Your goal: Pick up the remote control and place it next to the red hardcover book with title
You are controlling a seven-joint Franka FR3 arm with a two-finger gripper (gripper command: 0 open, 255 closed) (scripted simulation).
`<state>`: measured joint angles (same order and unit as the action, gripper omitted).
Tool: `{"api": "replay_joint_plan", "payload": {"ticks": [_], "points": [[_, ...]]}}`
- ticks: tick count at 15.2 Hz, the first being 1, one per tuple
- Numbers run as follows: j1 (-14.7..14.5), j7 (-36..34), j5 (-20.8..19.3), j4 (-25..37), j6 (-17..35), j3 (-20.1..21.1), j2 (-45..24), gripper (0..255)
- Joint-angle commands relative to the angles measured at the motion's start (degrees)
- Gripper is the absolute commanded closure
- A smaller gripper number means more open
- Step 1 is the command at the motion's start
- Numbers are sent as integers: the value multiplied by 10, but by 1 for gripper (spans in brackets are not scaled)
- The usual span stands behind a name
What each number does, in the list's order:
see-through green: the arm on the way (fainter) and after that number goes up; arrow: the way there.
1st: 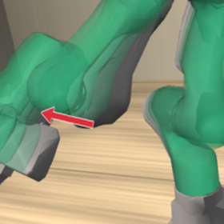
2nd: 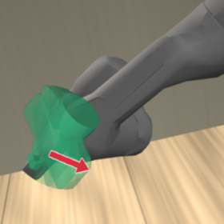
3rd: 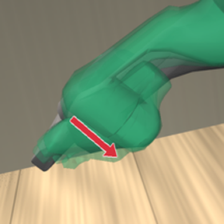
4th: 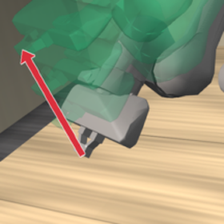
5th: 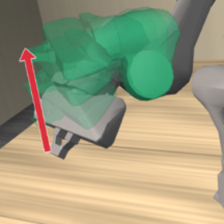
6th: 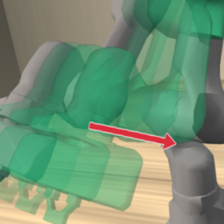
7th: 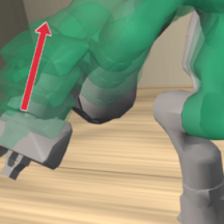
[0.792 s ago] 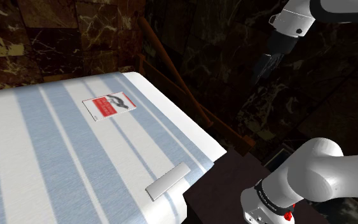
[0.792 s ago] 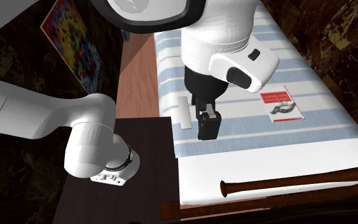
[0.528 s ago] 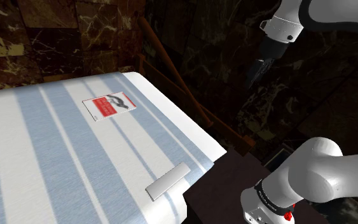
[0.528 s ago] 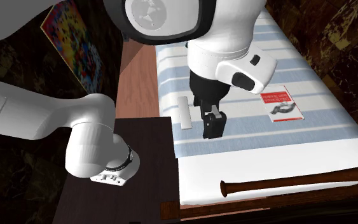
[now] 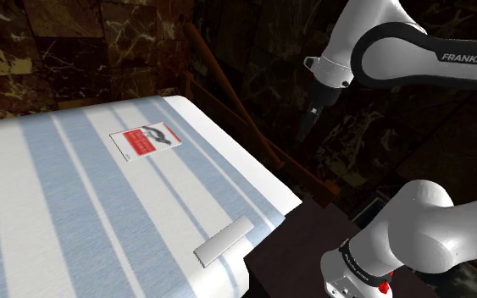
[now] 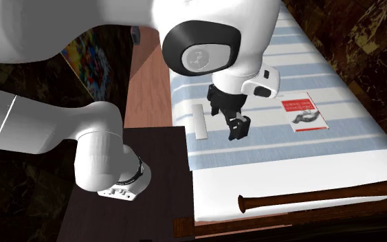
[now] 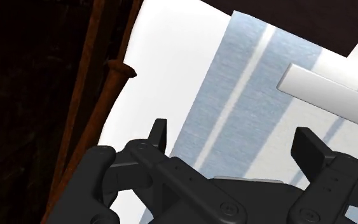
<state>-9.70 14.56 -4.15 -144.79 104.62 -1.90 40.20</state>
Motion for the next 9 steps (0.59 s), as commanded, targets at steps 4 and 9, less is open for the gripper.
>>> {"api": "replay_joint_plan", "payload": {"ticks": [4,9], "points": [[-45,50,10,-46,93,11,-45,0],[-90,98,19,-82,187,24,-101,0]]}}
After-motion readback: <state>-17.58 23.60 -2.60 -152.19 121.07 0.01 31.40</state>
